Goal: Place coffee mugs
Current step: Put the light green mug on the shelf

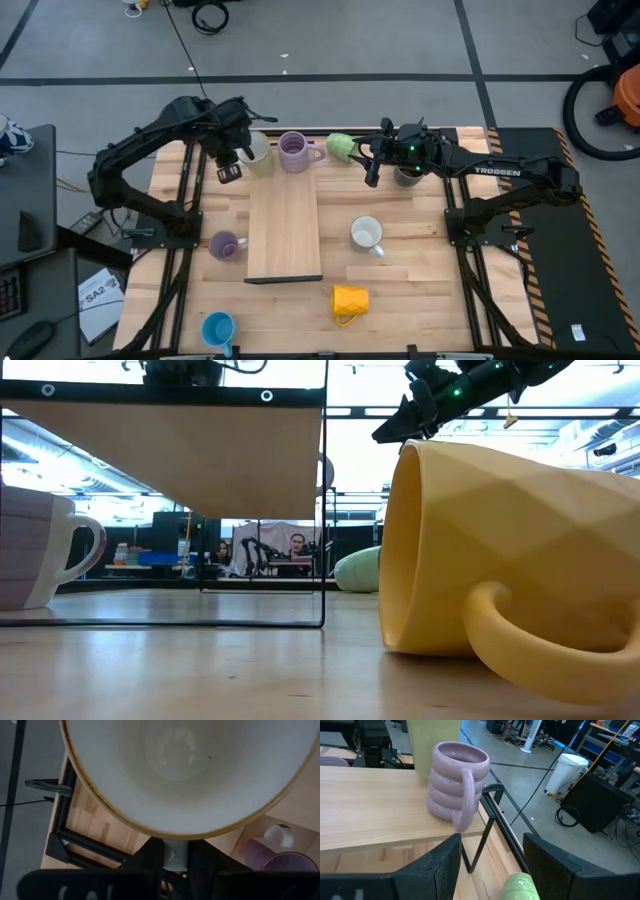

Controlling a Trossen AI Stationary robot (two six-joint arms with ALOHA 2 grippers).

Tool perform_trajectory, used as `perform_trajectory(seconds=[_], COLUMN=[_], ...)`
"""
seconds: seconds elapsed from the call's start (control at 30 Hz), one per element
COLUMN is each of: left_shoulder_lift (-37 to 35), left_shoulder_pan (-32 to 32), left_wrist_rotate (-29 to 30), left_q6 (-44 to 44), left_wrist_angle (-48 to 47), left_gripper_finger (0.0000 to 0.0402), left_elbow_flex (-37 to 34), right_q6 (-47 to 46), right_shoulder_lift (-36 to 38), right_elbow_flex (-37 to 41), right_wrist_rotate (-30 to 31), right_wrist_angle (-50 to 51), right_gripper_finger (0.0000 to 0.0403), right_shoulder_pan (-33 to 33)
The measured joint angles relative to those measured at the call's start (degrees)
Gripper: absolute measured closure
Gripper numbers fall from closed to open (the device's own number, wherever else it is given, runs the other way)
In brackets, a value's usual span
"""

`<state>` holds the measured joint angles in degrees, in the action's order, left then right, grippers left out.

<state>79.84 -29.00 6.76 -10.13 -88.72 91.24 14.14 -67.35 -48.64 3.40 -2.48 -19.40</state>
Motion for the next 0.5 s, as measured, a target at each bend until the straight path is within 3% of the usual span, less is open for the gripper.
perform_trajectory(seconds=[0.5], left_shoulder_lift=[2.76], left_shoulder_pan=[-0.07], left_wrist_rotate=[1.44], left_q6=[0.38], left_wrist_angle=[2.15], left_gripper_finger=[0.0335], left_elbow_flex=[-0.02], right_q6=[-0.01], right_shoulder_lift=[0.0], right_elbow_flex=[0.0], right_wrist_rotate=[0.0], right_wrist_angle=[0.0], right_gripper_finger=[0.0185], right_shoulder_pan=[0.0])
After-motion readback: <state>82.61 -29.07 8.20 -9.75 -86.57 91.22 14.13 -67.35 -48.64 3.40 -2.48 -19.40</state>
